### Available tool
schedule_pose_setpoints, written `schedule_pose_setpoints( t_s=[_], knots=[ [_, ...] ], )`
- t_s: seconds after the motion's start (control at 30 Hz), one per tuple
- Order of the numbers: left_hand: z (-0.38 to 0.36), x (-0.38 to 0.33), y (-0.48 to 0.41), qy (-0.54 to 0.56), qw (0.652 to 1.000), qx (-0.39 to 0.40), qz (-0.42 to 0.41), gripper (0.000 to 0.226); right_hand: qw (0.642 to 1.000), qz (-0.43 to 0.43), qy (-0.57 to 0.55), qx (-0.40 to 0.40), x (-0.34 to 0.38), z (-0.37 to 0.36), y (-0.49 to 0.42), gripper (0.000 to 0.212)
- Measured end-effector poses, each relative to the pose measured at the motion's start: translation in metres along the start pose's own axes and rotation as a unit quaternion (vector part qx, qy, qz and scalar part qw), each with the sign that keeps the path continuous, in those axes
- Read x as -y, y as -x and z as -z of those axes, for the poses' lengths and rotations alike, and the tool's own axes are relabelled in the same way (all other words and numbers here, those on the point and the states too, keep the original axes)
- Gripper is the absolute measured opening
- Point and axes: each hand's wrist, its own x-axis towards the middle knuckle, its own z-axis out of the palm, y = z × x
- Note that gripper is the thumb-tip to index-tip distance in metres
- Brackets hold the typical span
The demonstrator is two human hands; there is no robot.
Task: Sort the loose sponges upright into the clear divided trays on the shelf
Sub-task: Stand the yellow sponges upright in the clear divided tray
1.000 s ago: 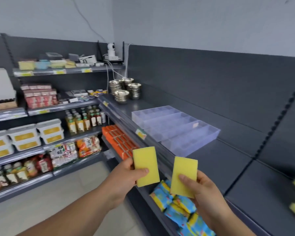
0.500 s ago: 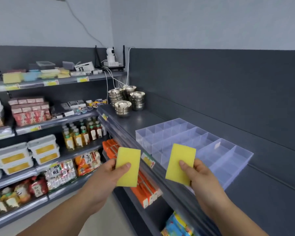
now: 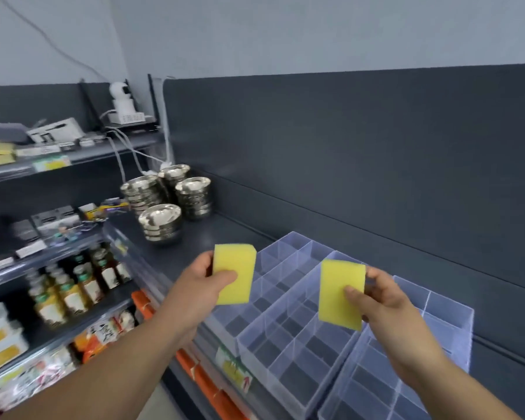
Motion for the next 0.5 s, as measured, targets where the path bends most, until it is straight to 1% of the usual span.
schedule_pose_setpoints(
  t_s=[0.1, 0.17, 0.27, 0.5],
  knots=[
    [-0.011, -0.001, -0.050, -0.006, 0.999, 0.046, -0.016, 0.032, 0.999, -0.006, 0.011, -0.040, -0.004, -0.002, -0.022, 0.021],
    [-0.020, 0.000, -0.083, 0.012, 0.996, 0.090, -0.020, 0.035, 0.997, -0.015, 0.015, -0.072, -0.005, -0.008, -0.036, 0.021],
    [-0.032, 0.000, -0.133, 0.026, 0.987, 0.155, -0.031, 0.032, 0.991, -0.030, 0.019, -0.126, -0.002, -0.026, -0.058, 0.019],
    [-0.064, -0.001, -0.237, -0.040, 0.964, 0.256, -0.067, 0.036, 0.964, -0.056, 0.054, -0.255, 0.004, -0.071, -0.116, 0.020]
  ],
)
